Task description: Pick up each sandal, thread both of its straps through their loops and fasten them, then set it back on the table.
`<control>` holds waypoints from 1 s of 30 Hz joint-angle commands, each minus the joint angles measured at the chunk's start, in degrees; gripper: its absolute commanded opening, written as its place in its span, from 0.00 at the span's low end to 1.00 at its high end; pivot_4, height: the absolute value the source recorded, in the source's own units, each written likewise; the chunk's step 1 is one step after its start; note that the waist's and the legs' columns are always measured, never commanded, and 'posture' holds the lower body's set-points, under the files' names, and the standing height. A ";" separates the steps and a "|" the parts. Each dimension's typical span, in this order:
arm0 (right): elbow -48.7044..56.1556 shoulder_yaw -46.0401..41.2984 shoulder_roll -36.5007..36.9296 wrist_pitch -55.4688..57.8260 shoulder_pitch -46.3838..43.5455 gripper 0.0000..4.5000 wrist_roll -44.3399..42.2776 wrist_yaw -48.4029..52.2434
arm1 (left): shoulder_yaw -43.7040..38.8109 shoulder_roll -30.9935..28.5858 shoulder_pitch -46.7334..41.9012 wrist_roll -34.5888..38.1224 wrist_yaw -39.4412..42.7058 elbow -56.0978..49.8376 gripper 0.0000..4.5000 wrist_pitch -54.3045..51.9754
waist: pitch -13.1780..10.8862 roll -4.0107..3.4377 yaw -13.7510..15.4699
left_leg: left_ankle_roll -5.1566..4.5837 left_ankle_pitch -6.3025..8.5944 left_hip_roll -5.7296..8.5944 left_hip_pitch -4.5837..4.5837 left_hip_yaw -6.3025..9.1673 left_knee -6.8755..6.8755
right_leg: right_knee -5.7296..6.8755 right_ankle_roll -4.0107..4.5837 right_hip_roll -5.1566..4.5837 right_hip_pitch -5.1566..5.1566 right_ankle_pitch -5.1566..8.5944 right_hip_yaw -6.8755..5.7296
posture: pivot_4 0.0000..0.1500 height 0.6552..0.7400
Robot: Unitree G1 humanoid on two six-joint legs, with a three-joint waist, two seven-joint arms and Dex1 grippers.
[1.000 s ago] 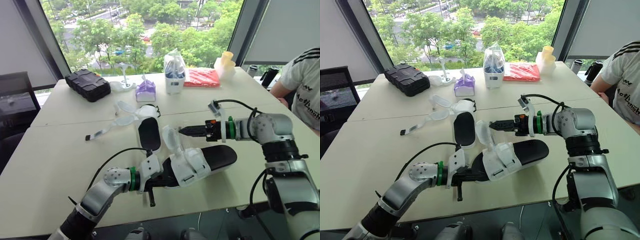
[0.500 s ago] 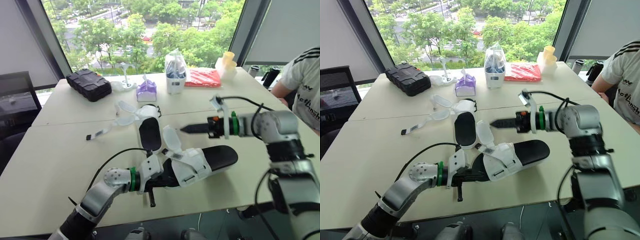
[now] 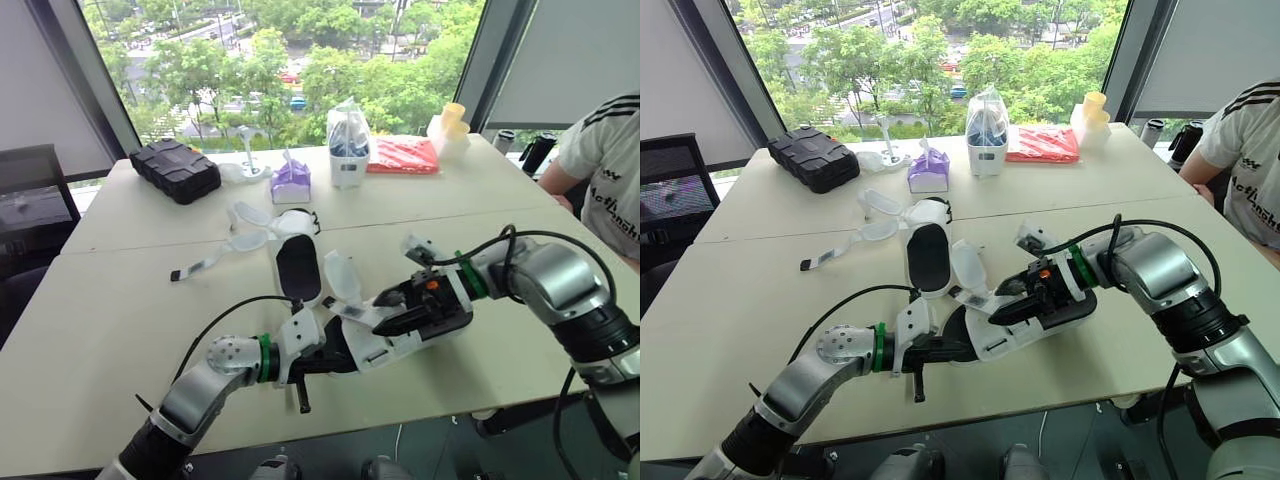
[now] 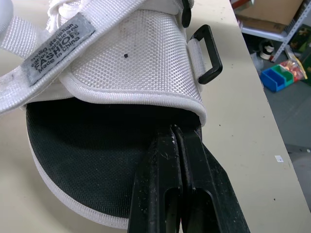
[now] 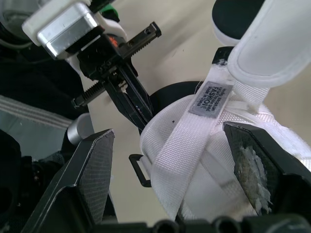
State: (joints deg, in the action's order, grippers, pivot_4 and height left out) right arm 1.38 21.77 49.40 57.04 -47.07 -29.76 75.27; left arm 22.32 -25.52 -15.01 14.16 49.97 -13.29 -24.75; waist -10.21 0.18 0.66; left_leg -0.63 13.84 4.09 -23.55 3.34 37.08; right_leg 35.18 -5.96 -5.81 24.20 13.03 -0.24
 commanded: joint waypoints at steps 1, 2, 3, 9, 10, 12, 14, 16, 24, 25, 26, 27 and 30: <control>-2.17 2.36 -1.18 -2.47 -2.10 0.85 3.39 1.58 | 0.66 -0.10 0.84 -0.87 -0.23 0.28 0.00 -0.93 | 0.00 0.00 0.00 | 0.00 0.00 0.00 0.00 0.00 0.00 | 0.00 0.01 0.00 0.00 0.01 0.00 | 1.00 1.00; -2.97 3.31 -1.62 -3.24 -2.57 0.85 4.55 1.96 | 0.66 -0.05 0.86 -0.88 -0.33 0.26 0.00 -0.97 | 0.00 0.00 0.01 | 0.00 0.00 0.00 0.00 0.00 0.00 | 0.00 0.01 0.00 0.00 0.01 0.00 | 1.00 1.00; -3.77 4.46 -2.08 -4.04 -3.21 0.85 5.74 2.56 | 0.66 0.00 0.88 -0.92 -0.46 0.21 0.00 -1.00 | 0.00 0.00 0.03 | 0.00 0.00 0.00 0.00 0.00 0.00 | 0.00 0.01 0.00 0.00 0.01 0.00 | 1.00 1.00; -6.22 9.90 -3.68 -7.04 -5.99 0.85 10.71 7.52 | 0.43 0.51 1.24 -0.95 -1.27 -0.03 0.00 -1.31 | 0.00 0.00 0.12 | 0.00 0.00 0.01 0.00 0.02 0.00 | 0.00 -0.01 0.00 -0.01 -0.01 -0.01 | 1.00 1.00; -6.59 10.70 -3.94 -7.69 -6.24 0.85 11.55 8.27 | 0.40 0.58 1.24 -0.98 -1.34 -0.02 0.00 -1.33 | 0.01 0.00 0.10 | 0.00 0.00 0.01 0.00 0.03 0.00 | 0.00 -0.01 0.01 -0.02 -0.01 -0.01 | 1.00 1.00; -7.42 11.66 -4.41 -8.74 -6.59 0.85 12.92 9.36 | 0.36 0.65 1.17 -0.98 -1.41 0.03 0.00 -1.39 | 0.01 0.00 0.08 | 0.01 0.00 0.01 0.01 0.03 0.00 | 0.00 -0.01 0.01 -0.02 -0.01 -0.01 | 1.00 1.00; -8.60 12.66 -4.90 -10.23 -6.90 0.85 14.59 10.38 | 0.35 0.69 1.10 -0.99 -1.47 0.06 0.00 -1.42 | 0.01 0.00 0.08 | 0.01 0.00 0.02 0.02 0.03 0.01 | 0.00 -0.01 0.01 -0.03 -0.01 -0.01 | 1.00 1.00; -10.10 13.64 -5.59 -11.82 -7.39 0.85 16.26 11.43 | 0.32 0.70 1.09 -0.99 -1.51 0.07 0.00 -1.40 | 0.01 -0.01 0.07 | 0.01 0.00 0.02 0.04 0.03 0.01 | 0.00 -0.01 0.01 -0.05 -0.01 -0.01 | 1.00 1.00; -13.54 13.41 -8.96 -15.69 -8.24 0.74 19.92 13.07 | -0.10 0.43 1.34 -1.00 -1.78 -0.10 0.00 -1.30 | 0.03 -0.01 0.03 | 0.02 0.00 0.02 0.11 0.03 0.01 | 0.03 -0.03 0.02 -0.10 -0.03 -0.01 | 1.00 1.00; -13.66 13.17 -9.18 -15.76 -8.29 0.67 20.02 13.32 | -0.16 0.36 1.39 -1.02 -1.82 -0.16 0.00 -1.29 | 0.03 -0.01 0.04 | 0.02 -0.01 0.02 0.11 0.04 0.01 | 0.03 -0.03 0.02 -0.10 -0.03 -0.01 | 1.00 1.00; -13.80 12.99 -9.35 -15.77 -8.34 0.57 20.16 13.48 | -0.19 0.30 1.42 -1.02 -1.84 -0.17 0.00 -1.28 | 0.03 -0.01 0.04 | 0.02 -0.01 0.02 0.12 0.03 0.01 | 0.03 -0.03 0.02 -0.10 -0.03 -0.01 | 1.00 1.00; -14.12 12.73 -9.51 -15.88 -8.50 0.46 20.26 13.63 | -0.25 0.24 1.44 -0.99 -1.80 -0.16 0.00 -1.26 | 0.03 -0.01 0.04 | 0.02 -0.01 0.02 0.11 0.03 0.01 | 0.03 -0.03 0.02 -0.10 -0.03 -0.01 | 1.00 1.00; -15.06 12.02 -9.97 -16.05 -8.94 0.14 20.67 13.92 | -0.34 0.13 1.42 -0.99 -1.77 -0.13 0.00 -1.23 | 0.03 -0.01 0.03 | 0.03 -0.01 0.02 0.11 0.04 0.00 | 0.03 -0.03 0.02 -0.10 -0.03 -0.01 | 1.00 1.00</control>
State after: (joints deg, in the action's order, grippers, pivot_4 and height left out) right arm -12.74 34.43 39.46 40.95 -55.26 -10.16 88.98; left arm 22.16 -24.63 -14.26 14.17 48.45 -13.75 -25.46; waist -10.17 0.18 0.69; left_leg -0.60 13.83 4.12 -23.44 3.38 37.09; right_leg 35.22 -5.99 -5.79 24.10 13.00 -0.24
